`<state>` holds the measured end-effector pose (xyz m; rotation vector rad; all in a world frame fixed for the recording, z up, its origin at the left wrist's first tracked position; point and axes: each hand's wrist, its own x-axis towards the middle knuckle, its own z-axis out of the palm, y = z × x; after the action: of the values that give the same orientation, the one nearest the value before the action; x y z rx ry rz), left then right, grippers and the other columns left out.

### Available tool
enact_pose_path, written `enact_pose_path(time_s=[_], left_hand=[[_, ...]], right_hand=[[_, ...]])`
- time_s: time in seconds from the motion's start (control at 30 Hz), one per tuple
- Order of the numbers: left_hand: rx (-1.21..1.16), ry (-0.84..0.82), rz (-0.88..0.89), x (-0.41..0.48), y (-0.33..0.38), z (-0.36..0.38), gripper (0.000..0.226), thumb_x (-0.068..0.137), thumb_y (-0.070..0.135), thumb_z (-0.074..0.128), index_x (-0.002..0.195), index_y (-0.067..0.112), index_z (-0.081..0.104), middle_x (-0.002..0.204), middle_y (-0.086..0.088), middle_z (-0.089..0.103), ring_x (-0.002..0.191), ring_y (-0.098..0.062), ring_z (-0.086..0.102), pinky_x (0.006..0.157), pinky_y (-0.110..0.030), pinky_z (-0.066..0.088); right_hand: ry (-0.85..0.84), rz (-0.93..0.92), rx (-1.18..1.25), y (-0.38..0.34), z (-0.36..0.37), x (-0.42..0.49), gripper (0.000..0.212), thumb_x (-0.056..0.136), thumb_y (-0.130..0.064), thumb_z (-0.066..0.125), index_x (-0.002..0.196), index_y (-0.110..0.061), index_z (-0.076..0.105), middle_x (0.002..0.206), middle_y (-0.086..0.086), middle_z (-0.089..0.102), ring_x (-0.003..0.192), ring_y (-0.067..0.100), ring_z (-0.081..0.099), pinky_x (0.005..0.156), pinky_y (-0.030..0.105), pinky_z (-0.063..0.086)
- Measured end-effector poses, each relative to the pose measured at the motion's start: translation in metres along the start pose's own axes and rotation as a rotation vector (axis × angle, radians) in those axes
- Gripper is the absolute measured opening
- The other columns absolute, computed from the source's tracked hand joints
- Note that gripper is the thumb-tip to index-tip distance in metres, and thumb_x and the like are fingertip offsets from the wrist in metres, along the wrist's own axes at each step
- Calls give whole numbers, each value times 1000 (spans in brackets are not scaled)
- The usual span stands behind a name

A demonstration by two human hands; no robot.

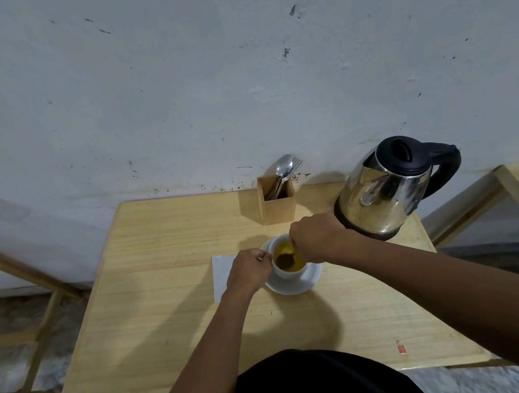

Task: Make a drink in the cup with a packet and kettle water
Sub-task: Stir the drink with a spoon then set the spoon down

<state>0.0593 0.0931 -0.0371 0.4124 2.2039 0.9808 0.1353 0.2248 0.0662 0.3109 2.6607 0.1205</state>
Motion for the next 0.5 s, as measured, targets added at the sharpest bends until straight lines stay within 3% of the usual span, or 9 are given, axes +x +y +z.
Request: enact_pose_path(time_s=[0.2, 0.3, 0.5], left_hand=[[-8, 7, -8, -2, 0, 0, 17, 90, 29, 57, 78, 26, 68, 81, -3, 70, 84, -24, 66, 77, -37, 54], [-12, 4, -13, -2, 1, 0, 15, 90, 29, 57, 82, 26, 69, 85, -4, 71, 86, -25, 67, 79, -38, 54], [5, -1, -16, -2, 0, 0, 21, 91, 28, 55, 98, 19, 73, 91, -5, 72, 86, -24, 65, 74, -33, 50]], right_hand=[[61, 40, -106, 1, -1, 3, 17, 94, -19, 53, 108, -12, 60, 82, 2, 55, 70, 19, 51, 61, 29, 41], [12, 39, -136, 3, -5, 1, 19, 93, -21, 55, 109, -12, 60, 88, 3, 62, 72, 18, 51, 62, 29, 39], [13, 9, 23, 0, 2, 4, 24, 92, -30, 57, 109, -14, 58, 76, -1, 52, 73, 17, 54, 64, 29, 42]])
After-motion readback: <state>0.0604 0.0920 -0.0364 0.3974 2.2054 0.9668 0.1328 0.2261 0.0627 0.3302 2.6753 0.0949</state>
